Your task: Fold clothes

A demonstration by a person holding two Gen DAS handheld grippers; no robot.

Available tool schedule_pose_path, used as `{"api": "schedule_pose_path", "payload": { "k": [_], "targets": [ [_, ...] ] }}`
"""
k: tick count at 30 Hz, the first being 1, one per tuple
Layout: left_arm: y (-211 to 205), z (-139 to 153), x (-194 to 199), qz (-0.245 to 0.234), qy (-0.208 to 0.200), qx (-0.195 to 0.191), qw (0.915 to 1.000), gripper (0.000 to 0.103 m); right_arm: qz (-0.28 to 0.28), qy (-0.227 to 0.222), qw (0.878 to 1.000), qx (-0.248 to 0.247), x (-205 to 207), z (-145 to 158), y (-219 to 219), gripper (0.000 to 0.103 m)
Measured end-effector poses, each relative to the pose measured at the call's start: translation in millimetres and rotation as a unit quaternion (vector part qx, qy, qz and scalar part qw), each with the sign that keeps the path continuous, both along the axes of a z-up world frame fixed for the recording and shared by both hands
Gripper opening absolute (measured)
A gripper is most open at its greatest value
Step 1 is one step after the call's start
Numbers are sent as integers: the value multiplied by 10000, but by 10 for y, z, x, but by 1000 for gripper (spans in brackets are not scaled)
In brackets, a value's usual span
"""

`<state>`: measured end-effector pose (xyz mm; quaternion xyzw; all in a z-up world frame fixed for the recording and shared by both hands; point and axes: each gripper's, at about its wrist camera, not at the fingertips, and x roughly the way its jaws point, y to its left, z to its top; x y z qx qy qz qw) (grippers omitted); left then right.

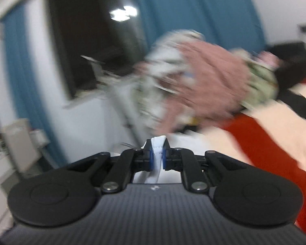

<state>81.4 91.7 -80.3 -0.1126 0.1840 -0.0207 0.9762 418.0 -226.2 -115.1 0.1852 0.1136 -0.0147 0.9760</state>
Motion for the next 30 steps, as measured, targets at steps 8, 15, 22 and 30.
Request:
{"api": "schedule_pose_path", "payload": {
  "k": [8, 15, 22, 30],
  "targets": [
    [-194, -190, 243, -235, 273, 148, 9992, 103, -171, 914, 9952, 296, 153, -575, -571, 50],
    [-218, -210, 306, -431, 292, 176, 9985, 103, 19, 969, 9953, 41, -146, -361, -498, 79],
    [-206, -94, 130, -656, 217, 168, 9975, 102, 154, 715, 9971, -229, -1192, 143, -398, 79],
    [-49, 201, -284, -652, 183, -147, 9976, 102, 303, 515, 9977, -314, -3118, 654, -221, 79]
  ]
}}
